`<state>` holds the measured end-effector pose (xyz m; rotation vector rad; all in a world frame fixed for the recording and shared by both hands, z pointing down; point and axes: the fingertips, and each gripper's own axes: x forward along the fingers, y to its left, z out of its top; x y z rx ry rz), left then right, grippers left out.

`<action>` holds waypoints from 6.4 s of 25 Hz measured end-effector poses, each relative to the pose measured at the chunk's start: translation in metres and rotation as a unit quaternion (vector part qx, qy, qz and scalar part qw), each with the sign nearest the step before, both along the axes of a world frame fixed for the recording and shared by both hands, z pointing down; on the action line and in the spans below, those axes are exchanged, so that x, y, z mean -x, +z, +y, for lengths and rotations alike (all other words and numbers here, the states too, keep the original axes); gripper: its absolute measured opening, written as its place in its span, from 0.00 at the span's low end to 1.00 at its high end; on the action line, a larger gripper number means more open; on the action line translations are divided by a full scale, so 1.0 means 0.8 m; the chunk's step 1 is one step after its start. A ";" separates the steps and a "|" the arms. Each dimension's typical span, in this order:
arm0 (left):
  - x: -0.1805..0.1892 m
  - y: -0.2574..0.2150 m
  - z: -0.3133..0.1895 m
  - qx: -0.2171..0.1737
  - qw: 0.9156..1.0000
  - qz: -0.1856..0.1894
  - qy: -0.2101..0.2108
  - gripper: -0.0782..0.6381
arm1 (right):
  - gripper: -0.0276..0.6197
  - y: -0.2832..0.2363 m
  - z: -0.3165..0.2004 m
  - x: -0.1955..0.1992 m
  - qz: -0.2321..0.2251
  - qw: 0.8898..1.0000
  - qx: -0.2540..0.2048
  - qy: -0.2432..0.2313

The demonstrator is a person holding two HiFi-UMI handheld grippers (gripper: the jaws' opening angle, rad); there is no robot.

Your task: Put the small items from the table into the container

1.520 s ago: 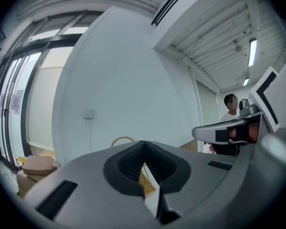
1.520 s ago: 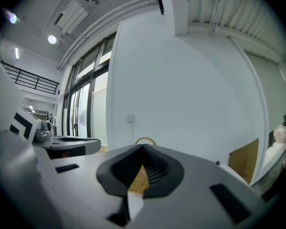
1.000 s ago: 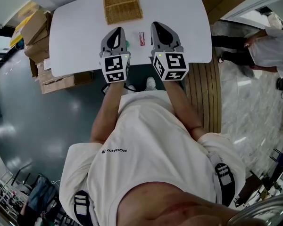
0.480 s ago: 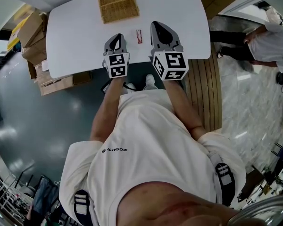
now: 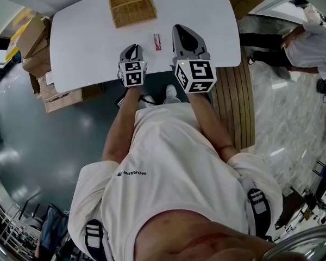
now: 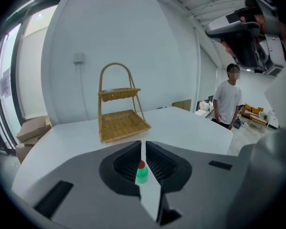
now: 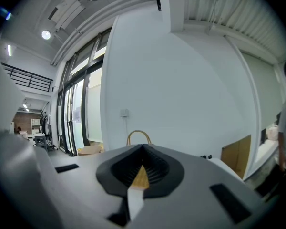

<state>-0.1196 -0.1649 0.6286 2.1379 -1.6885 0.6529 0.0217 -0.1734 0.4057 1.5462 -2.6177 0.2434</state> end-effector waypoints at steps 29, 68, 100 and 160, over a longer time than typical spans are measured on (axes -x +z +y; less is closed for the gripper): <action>0.008 0.096 -0.014 0.085 0.996 -0.026 -0.001 0.25 | 0.06 0.015 -0.010 -0.007 0.012 1.000 0.010 0.002; 0.008 -0.113 -0.050 -0.068 0.997 0.027 -0.023 0.22 | 0.06 -0.002 -0.002 0.002 0.000 1.000 -0.001 -0.006; 0.020 -0.219 -0.153 -0.156 0.988 -0.003 -0.011 0.22 | 0.06 -0.006 -0.010 0.010 -0.002 1.000 -0.008 -0.013; -0.001 -0.274 -0.066 -0.222 0.974 0.021 -0.037 0.11 | 0.06 -0.018 -0.001 0.007 -0.009 1.000 -0.018 -0.011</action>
